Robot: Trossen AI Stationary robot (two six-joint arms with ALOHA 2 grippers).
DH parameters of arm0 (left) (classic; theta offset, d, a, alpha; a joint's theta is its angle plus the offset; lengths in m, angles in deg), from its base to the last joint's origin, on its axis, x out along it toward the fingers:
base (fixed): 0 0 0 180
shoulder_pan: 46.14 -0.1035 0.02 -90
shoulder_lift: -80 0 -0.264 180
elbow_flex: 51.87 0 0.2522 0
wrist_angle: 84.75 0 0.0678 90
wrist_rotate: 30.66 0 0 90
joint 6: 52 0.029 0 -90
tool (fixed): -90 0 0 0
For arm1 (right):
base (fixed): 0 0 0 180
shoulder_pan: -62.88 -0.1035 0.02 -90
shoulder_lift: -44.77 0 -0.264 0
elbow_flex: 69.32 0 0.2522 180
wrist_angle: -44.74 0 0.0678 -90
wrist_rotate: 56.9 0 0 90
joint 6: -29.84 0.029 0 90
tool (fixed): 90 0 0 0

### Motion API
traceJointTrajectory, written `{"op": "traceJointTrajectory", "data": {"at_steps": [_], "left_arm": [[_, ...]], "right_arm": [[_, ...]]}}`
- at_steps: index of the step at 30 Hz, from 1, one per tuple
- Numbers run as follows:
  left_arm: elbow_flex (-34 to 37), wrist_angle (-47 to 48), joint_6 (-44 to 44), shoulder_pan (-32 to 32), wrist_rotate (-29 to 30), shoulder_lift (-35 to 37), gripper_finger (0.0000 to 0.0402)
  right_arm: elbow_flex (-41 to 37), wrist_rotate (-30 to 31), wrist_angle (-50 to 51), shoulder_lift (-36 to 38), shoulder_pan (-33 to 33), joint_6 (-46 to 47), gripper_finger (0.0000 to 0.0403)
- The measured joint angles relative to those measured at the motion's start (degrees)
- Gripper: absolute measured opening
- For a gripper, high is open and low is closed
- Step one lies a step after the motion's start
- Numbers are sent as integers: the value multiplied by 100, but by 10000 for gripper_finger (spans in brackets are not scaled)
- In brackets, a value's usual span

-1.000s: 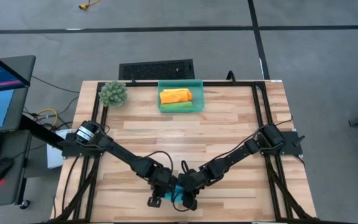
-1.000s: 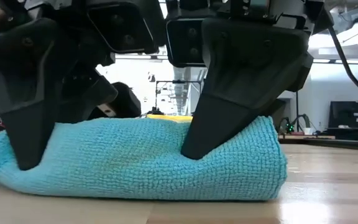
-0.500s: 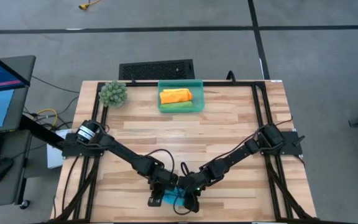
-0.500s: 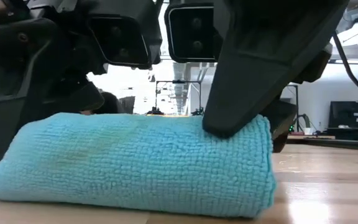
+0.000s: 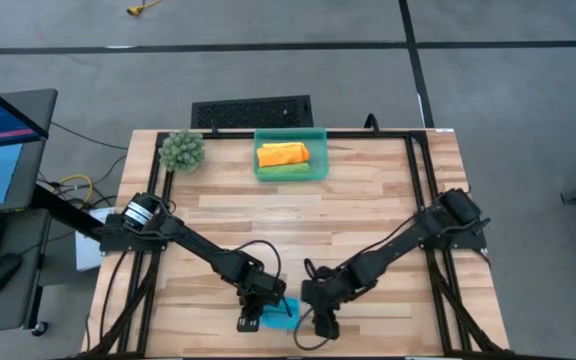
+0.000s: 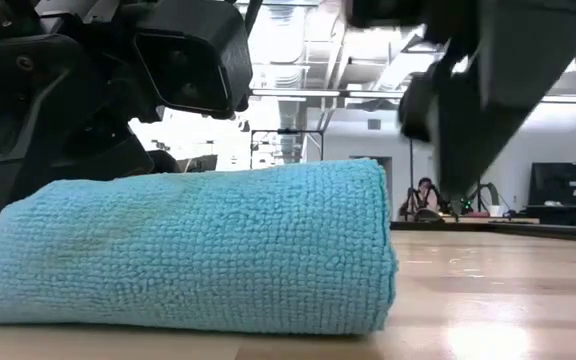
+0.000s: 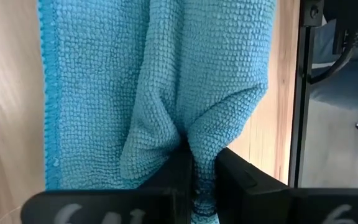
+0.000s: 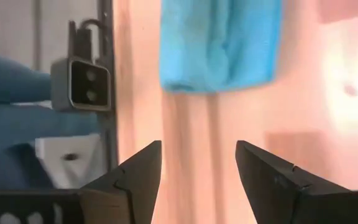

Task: Roll microfiber towels into tight, uniform cylinder then place into a basket
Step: Roll the blue towel

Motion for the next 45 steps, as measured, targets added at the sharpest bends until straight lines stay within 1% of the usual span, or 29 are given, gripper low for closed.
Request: {"op": "traceJointTrajectory", "data": {"at_steps": [3,7,11,14,18,20,22,24,27,28,30,33,36,40,42,45], "left_arm": [[0,-22,27,0,10,0,25],[0,-91,24,-15,12,0,25],[4,-107,20,-99,-153,0,23],[7,-116,-109,-244,-310,0,23],[9,-231,-416,-505,-679,0,23],[9,-236,-618,-630,-868,0,22],[9,-232,-858,-735,-1067,0,22],[9,-196,-1025,-814,-1188,0,23],[7,-163,-1261,-914,-1285,0,23],[4,-122,-1304,-932,-1285,0,23],[4,-54,-1369,-972,-1284,0,22],[2,33,-1399,-987,-1267,0,23],[0,86,-1416,-992,-1266,0,23],[0,95,-1463,-992,-1269,0,23],[0,96,-1470,-992,-1268,0,23],[0,94,-1493,-992,-1270,0,24]], "right_arm": [[0,506,533,339,-163,-160,230],[0,769,916,732,-354,-534,230],[0,1081,936,993,-471,-681,230],[2,1128,858,1035,-452,-682,230],[4,1144,591,974,-397,-844,230],[25,1149,317,831,-335,-1279,230],[-13,1167,350,775,-356,-1800,230],[35,1202,-60,612,-371,-2209,230],[-13,1544,29,393,-431,-2600,230],[-3,1605,-231,268,-433,-2617,230],[4,1784,-238,165,-443,-2629,230],[13,1997,-580,-23,-468,-2629,230],[-5,2328,-608,-91,-470,-2630,230],[-11,2339,-768,-252,-417,-2627,230],[22,2323,-1055,-376,-417,-2627,230],[-4,2324,-980,-452,-417,-2594,230]]}}
